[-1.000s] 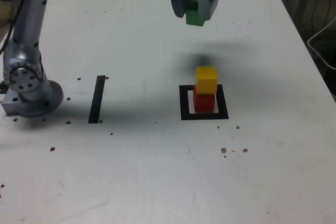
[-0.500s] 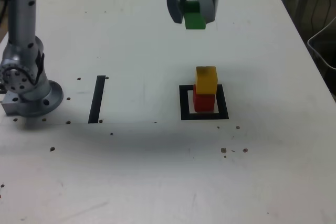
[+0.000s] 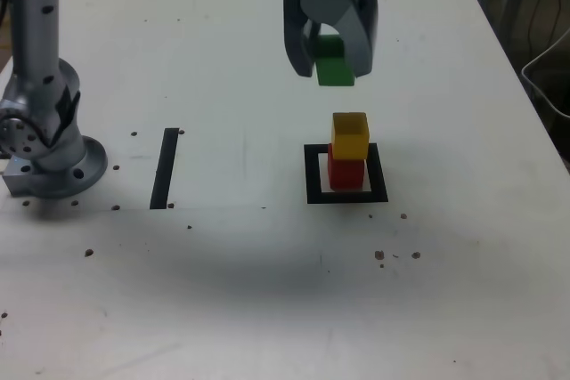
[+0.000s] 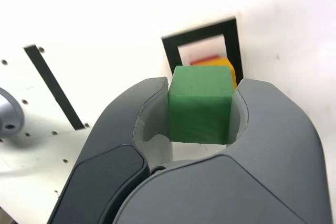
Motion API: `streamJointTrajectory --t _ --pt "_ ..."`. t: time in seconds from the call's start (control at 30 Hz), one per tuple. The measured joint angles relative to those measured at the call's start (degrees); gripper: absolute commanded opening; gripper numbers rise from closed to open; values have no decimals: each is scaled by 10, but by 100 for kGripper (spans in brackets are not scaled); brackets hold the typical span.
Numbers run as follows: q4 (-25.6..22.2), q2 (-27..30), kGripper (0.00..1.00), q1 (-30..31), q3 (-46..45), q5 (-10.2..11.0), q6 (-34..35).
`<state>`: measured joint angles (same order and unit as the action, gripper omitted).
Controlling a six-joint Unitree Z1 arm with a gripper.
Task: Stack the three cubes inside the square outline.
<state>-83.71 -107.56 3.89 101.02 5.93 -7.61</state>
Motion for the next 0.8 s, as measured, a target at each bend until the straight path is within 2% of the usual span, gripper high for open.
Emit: streamJointTrajectory --t 0.23,0.8 --pt "-2 -4 5 18 0 -19 25" --pt "-4 -58 7 19 32 -28 36"
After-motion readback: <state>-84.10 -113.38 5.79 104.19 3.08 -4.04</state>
